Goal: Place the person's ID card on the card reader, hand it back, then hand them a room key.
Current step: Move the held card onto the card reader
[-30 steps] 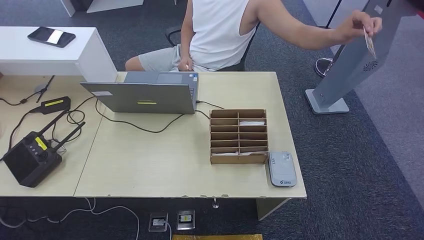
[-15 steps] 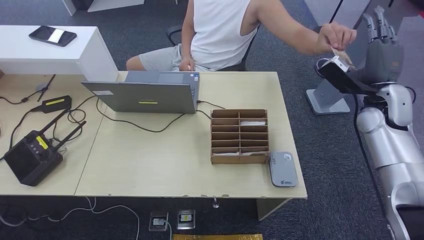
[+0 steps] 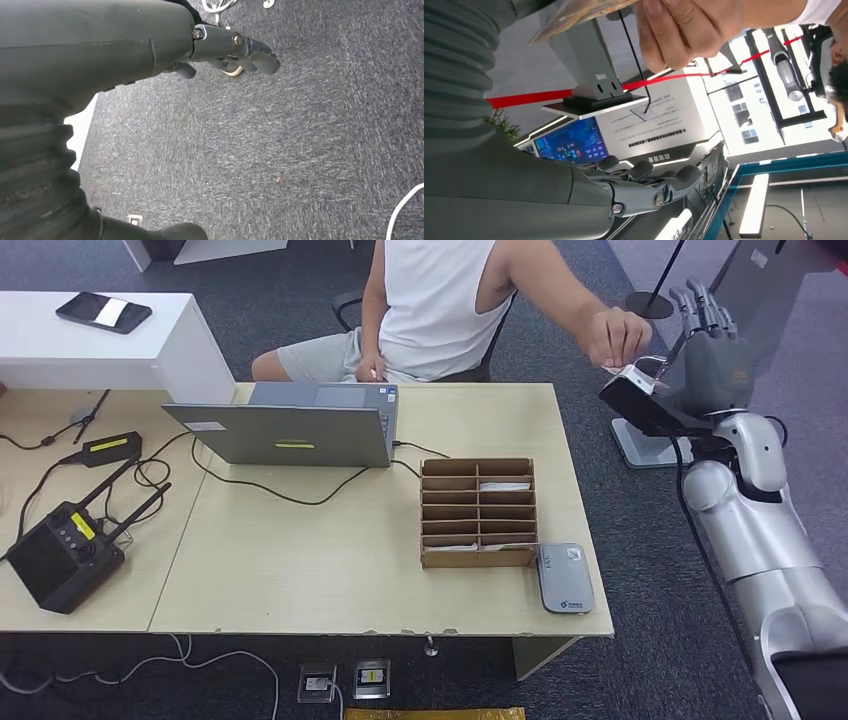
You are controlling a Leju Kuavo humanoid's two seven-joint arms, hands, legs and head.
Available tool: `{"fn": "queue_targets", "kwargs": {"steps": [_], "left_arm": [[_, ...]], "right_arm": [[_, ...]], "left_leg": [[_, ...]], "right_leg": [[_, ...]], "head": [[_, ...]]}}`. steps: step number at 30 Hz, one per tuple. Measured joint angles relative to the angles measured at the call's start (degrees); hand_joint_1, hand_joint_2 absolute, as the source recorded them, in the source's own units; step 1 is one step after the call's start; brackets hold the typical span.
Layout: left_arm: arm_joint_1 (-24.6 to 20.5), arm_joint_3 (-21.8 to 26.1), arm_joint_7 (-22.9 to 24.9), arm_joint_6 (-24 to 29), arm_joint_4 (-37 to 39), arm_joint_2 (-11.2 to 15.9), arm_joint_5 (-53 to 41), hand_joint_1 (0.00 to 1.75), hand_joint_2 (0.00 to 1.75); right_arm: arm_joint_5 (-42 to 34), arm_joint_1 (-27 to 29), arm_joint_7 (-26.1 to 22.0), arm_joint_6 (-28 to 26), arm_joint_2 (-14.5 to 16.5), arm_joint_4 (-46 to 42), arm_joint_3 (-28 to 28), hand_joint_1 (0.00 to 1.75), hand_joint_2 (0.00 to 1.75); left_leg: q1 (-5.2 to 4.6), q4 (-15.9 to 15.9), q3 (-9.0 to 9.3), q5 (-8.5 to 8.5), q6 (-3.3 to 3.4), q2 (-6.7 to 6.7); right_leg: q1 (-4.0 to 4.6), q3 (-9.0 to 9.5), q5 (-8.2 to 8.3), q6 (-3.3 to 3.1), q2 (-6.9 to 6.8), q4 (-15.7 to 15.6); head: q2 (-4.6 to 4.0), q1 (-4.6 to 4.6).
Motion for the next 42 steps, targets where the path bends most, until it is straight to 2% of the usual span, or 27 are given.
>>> {"fn": "queue_targets", "kwargs": {"steps": [1, 2, 9, 29, 33, 42], "left_arm": [[0.0, -0.02, 0.0, -0.04, 0.01, 0.04, -0.03, 0.0, 1.75], [0.0, -0.03, 0.0, -0.09, 0.01, 0.09, -0.05, 0.0, 1.75], [0.0, -0.08, 0.0, -0.21, 0.26, 0.4, -0.01, 0.0, 1.75], [0.0, -0.84, 0.18, -0.38, 0.35, 0.56, 0.76, 0.0, 1.75], [0.02, -0.84, 0.48, -0.39, 0.35, 0.56, 1.27, 0.0, 1.75], [0.03, -0.84, 0.96, -0.21, 0.5, 0.56, 1.67, 0.0, 1.75]], "right_arm": [[-0.22, 0.08, 0.03, 0.61, 0.03, -0.13, 0.14, 1.7, 1.75], [-0.51, 0.21, 0.04, 1.28, 0.06, -0.3, 0.27, 1.75, 1.75], [-1.84, 1.15, 0.07, 5.88, 0.19, -1.83, 0.78, 1.75, 1.75], [-5.31, 3.75, 1.33, 12.13, 0.13, -3.77, 0.7, 1.75, 1.75], [-7.67, 6.46, 1.58, 14.28, -0.7, -4.16, -0.26, 1.75, 1.75], [-9.58, 16.63, 1.98, 17.9, -2.95, -6.41, -2.92, 1.75, 1.75]], "left_leg": [[0.0, 0.0, 0.0, 0.0, 0.0, 0.0], [0.0, 0.0, 0.0, 0.0, 0.0, 0.0], [0.0, 0.0, -0.01, 0.0, 0.0, 0.0], [0.0, 0.01, 0.0, 0.0, 0.0, 0.01], [0.0, 0.01, -0.01, 0.0, 0.0, 0.01], [0.0, 0.01, -0.04, -0.04, -0.01, 0.03]], "right_leg": [[0.0, 0.0, 0.0, 0.0, 0.0, 0.0], [0.0, 0.0, 0.0, 0.0, 0.0, 0.0], [0.0, -0.02, 0.0, 0.0, 0.02, 0.0], [0.0, -0.05, 0.0, 0.0, 0.03, -0.01], [0.0, -0.06, 0.0, 0.0, 0.02, -0.04], [0.0, -0.1, 0.0, 0.0, 0.05, -0.06]], "head": [[0.0, 0.01], [0.0, 0.0], [0.0, 0.0], [0.0, 0.0], [0.0, 0.0], [0.0, -0.01]]}}
